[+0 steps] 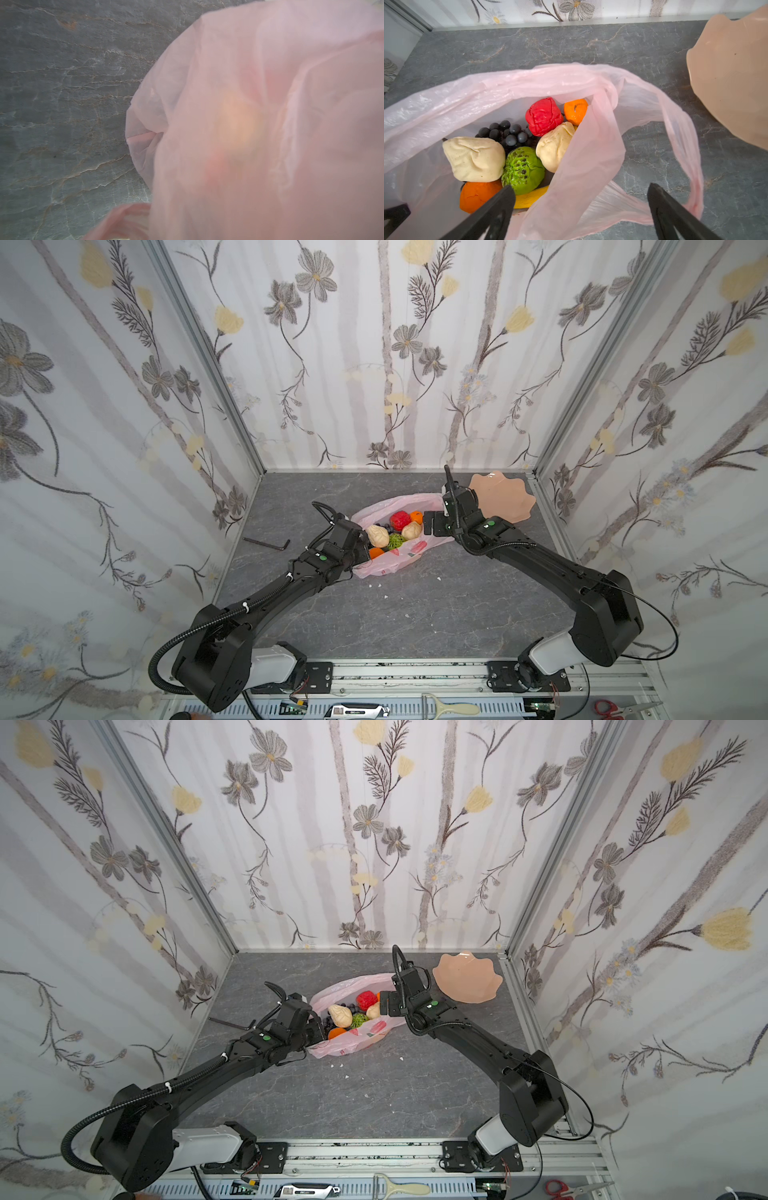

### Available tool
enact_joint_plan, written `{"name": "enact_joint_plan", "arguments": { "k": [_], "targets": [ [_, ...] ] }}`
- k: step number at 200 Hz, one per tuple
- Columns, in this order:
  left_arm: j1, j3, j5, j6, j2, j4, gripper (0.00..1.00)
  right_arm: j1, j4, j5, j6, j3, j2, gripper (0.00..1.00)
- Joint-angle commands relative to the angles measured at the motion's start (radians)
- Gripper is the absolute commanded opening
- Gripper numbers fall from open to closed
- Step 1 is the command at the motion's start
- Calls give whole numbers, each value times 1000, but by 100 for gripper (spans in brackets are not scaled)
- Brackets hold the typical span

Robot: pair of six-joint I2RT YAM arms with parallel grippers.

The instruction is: Take the fake fruits out of the plastic bag

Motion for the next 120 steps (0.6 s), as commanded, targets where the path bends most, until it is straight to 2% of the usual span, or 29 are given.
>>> {"name": "enact_joint_plan", "arguments": {
  "k": [1, 18, 37, 54, 63, 70, 88, 110, 120],
  "targets": [
    [-13, -8, 18, -29, -3, 63, 0, 8, 129, 16, 95, -68, 2, 100],
    [-25, -12, 21, -37, 6, 74, 0, 9, 164, -65, 98, -48, 53, 97],
    [-25, -25, 15, -51, 5, 88, 0, 0, 169, -107, 88, -18, 101, 79],
    [-17, -45, -3, -72, -8, 92, 0, -45, 266, -199, 87, -92, 83, 56],
    [1, -65, -6, -87, -18, 100, 0, -99, 337, -287, 106, -161, 66, 35],
    [23, -86, 5, -99, -22, 112, 0, -143, 395, -356, 117, -210, 56, 22],
    [87, -131, 55, -114, -23, 148, 0, -232, 514, -498, 139, -308, 40, 1],
    [98, -119, 90, -89, 13, 144, 9, -267, 551, -561, 150, -341, 50, 0],
    [87, -111, 97, -76, 20, 139, 20, -263, 557, -562, 151, -346, 49, 0]
  ]
}}
